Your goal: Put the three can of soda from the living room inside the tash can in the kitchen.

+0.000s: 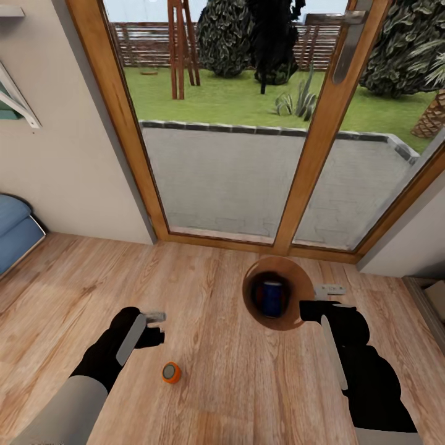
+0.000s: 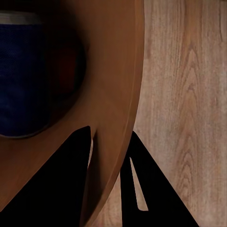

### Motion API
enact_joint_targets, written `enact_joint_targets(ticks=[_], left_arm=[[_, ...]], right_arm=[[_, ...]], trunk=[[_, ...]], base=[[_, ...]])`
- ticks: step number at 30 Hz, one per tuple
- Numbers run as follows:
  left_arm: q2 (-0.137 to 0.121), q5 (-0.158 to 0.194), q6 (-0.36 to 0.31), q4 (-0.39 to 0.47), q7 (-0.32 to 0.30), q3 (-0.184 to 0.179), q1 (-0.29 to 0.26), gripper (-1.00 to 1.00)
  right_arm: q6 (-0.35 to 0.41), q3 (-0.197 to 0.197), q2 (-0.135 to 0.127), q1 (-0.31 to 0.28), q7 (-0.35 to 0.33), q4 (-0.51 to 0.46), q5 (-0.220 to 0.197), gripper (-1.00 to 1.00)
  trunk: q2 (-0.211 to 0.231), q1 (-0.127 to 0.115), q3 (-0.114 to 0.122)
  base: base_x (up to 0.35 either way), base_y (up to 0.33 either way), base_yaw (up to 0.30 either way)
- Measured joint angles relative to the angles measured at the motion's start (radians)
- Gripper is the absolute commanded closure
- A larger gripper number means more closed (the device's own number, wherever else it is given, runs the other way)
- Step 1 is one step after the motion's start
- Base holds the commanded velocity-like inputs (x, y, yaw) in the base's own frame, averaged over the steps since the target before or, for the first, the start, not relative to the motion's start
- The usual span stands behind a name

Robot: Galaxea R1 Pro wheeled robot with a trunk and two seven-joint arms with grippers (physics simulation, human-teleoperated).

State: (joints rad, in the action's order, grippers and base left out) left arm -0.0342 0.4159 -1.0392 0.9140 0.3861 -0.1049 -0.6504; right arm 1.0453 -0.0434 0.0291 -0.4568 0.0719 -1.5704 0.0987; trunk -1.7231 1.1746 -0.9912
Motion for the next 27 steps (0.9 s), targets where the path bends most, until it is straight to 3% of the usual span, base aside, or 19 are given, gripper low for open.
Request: enact_joint_targets(ticks=[8, 27], left_arm=[[0.004, 0.004, -0.008, -0.081, 0.014, -0.003, -0.051, -1.00], [0.019, 0.003, -0.008, 0.007, 0.023, -0.007, -0.063, -1.00]], right_arm=[[0.000, 0.001, 0.000, 0.000, 0.002, 0.001, 0.001, 1.00], [0.000, 0.014, 0.000, 0.000, 0.003, 0.002, 0.003, 1.00]], trunk=[[0.000, 0.000, 0.000], [0.000, 0.000, 0.000]], base=[[0.000, 0.000, 0.000], [0.000, 0.000, 0.000]])
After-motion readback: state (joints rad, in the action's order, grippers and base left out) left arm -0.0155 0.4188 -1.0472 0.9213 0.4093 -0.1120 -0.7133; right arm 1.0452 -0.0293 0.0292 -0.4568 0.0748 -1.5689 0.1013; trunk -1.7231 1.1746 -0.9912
